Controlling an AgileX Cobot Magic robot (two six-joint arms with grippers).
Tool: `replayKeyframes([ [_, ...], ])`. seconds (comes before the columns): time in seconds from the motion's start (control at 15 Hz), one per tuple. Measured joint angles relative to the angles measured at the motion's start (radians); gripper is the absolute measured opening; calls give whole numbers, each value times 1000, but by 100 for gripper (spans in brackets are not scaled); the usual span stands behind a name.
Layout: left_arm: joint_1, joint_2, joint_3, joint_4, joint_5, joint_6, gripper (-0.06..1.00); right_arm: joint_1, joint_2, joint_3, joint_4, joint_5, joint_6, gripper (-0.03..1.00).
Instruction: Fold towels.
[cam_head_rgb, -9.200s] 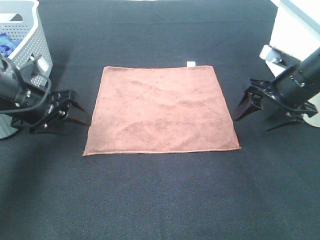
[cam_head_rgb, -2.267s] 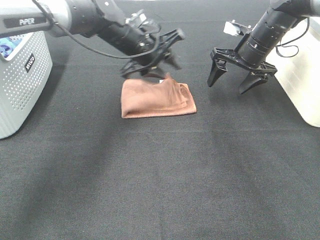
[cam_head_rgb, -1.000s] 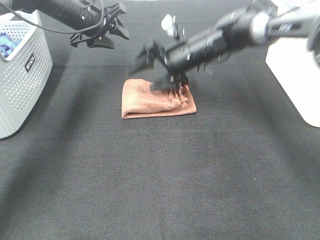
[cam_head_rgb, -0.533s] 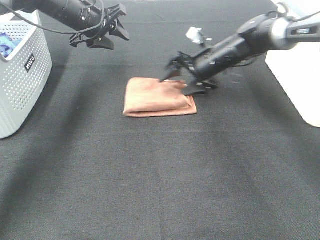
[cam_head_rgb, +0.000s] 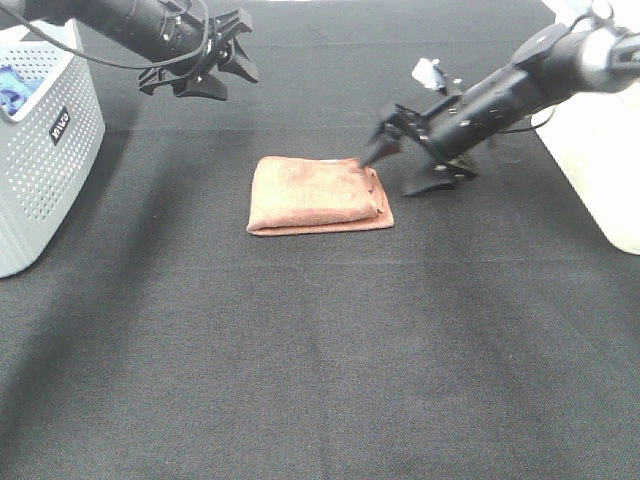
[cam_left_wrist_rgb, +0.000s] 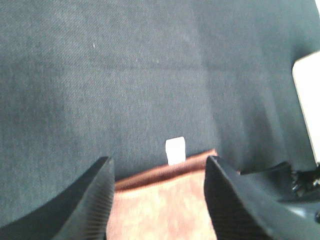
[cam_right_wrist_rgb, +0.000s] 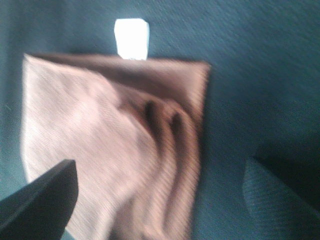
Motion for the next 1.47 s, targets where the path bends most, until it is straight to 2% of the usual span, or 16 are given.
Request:
replayKeyframes([
  [0.13, 0, 0, -74, 50, 102, 29, 53, -6, -48, 0, -80, 59, 17, 85],
  [0.27, 0, 0, -189, 130, 263, 70, 53, -5, -135, 0, -130, 128, 81, 85],
  [0.33, 0, 0, -189, 130, 263, 70, 53, -5, -135, 0, -130, 128, 81, 85],
  [0.4, 0, 0, -282, 192, 378, 56, 53, -5, -202, 0, -199, 180, 135, 85],
  [0.53, 0, -22, -345, 261, 410, -25, 53, -4, -299, 0, -308, 237, 200, 85],
  [0.67, -6, -90, -347, 324, 419, -45, 53, 2, -384, 0, -434, 249, 246, 85],
  [0.73, -23, -170, -335, 396, 419, -45, 53, 24, -455, 9, -517, 250, 276, 85],
  [0.93, -78, -387, -170, 526, 419, -45, 53, 79, -621, 111, -609, 252, 298, 85],
  [1.07, -128, -604, 107, 590, 420, -45, 53, 111, -768, 262, -645, 253, 333, 85],
  [1.13, -128, -604, 107, 590, 420, -45, 53, 111, -768, 262, -645, 253, 333, 85],
  [1.47, -183, -1050, 758, 620, 419, -70, 53, 111, -1125, 703, -659, 221, 342, 85],
])
